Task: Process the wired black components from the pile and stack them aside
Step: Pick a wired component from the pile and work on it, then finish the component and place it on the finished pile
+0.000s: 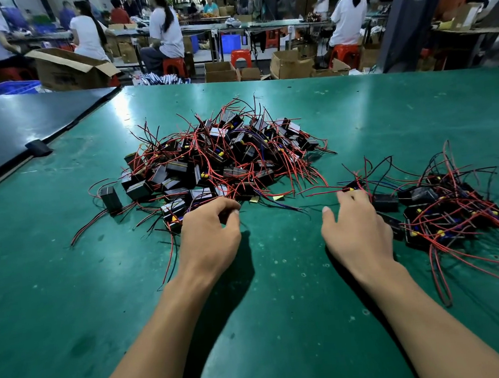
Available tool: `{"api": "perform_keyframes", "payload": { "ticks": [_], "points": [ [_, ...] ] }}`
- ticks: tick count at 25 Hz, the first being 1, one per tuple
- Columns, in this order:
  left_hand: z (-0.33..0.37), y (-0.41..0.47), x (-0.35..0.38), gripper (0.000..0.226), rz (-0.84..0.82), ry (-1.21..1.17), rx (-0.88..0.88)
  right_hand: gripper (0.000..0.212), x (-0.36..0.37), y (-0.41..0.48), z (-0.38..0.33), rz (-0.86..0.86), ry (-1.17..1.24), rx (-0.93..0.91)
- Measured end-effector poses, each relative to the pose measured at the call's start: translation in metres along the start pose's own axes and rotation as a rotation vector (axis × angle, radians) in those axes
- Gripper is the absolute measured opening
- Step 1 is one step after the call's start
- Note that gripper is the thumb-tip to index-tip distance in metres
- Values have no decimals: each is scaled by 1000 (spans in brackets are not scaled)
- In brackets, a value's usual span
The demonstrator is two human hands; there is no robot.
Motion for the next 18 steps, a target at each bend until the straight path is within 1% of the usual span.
{"api": "perform_keyframes", "payload": {
  "ticks": [2, 3, 5, 8, 12, 15, 18],
  "points": [
    [1, 0, 0, 17, 0, 1, 5, 31, 3, -1, -10, -8, 34, -109],
    [1, 0, -1, 17, 3, 0, 8, 32, 6, 0, -14, -31, 24, -151],
    [1, -1, -1, 16, 11, -4, 13, 39, 13, 7, -17, -98, -40, -178],
    [1, 0, 0, 16, 4, -9, 11, 48, 20, 16, -15, -162, -118, -126],
    [4, -2, 1, 16, -15, -10, 31, 54, 14, 25, 5, -144, -140, 16],
    [6, -3, 0, 16, -20, -29, 34, 52, 7, 29, 19, -101, -120, 86],
    [8, -5, 1, 14, -21, -107, 23, 48, 7, 25, 20, -99, -136, 90]
  ]
}}
Point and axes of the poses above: each hand's wrist, its own y-axis towards the middle knuckle, its own x-axis out of the palm, z = x × y, the point moved 7 cm from there along y, towards the middle knuckle, and after that the axes turned 4 degrees about -z, right-handed, at the moved point
